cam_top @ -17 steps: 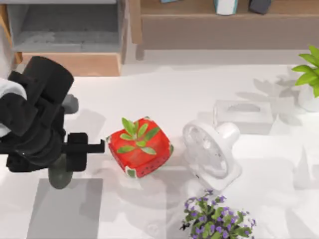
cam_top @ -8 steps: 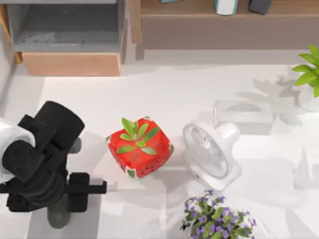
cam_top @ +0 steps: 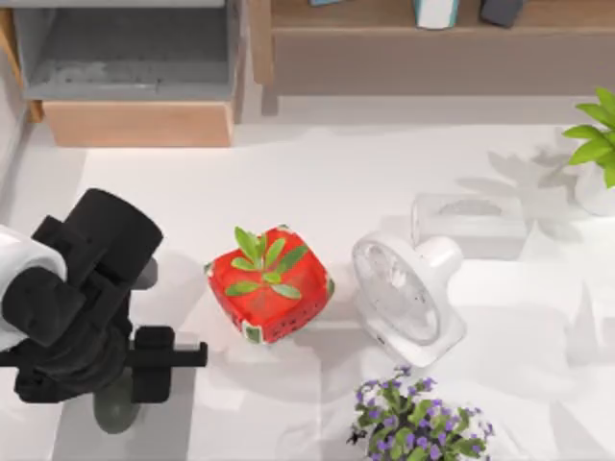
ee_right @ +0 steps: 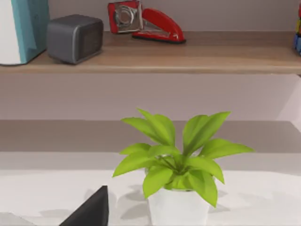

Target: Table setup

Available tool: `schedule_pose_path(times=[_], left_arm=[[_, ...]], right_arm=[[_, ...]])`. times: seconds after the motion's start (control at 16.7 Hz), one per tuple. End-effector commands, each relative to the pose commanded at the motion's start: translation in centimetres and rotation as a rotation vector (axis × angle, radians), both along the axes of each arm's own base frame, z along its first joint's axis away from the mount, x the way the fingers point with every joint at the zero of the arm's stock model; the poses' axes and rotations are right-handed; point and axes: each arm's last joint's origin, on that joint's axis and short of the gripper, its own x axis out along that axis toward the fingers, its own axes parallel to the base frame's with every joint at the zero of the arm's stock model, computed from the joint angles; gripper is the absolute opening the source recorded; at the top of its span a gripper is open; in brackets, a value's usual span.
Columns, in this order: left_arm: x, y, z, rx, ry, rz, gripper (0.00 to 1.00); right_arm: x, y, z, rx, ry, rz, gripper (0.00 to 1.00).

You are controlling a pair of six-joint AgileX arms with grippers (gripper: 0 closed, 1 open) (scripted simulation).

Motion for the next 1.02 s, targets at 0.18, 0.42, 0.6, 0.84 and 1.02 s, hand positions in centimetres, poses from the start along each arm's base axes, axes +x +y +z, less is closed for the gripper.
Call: schedule_pose_path(times=[0.18, 0.42, 0.6, 0.84, 1.02], left_arm=[[0.3, -0.1, 0.5, -0.014, -0.03, 0.003, 0.0], [0.6, -0.3, 1.3, -0.035, -0.075, 0.006, 0.0], [0.9, -0.4, 1.7, -0.048, -0.105, 0.007, 0.0], [1.1, -0.5, 2.1, -0.06, -0.132, 0.009, 0.0], [1.1, -0.5, 2.1, -0.063, -0.139, 0.008, 0.0]], right_arm=[[0.0, 0.0, 0.0, 0.0, 0.0, 0.0, 1.0], [0.0, 0.0, 0.0, 0.0, 0.0, 0.0, 1.0], [0.0, 0.0, 0.0, 0.0, 0.0, 0.0, 1.0], [0.0, 0.0, 0.0, 0.0, 0.0, 0.0, 1.0], [0.0, 0.0, 0.0, 0.0, 0.0, 0.0, 1.0]])
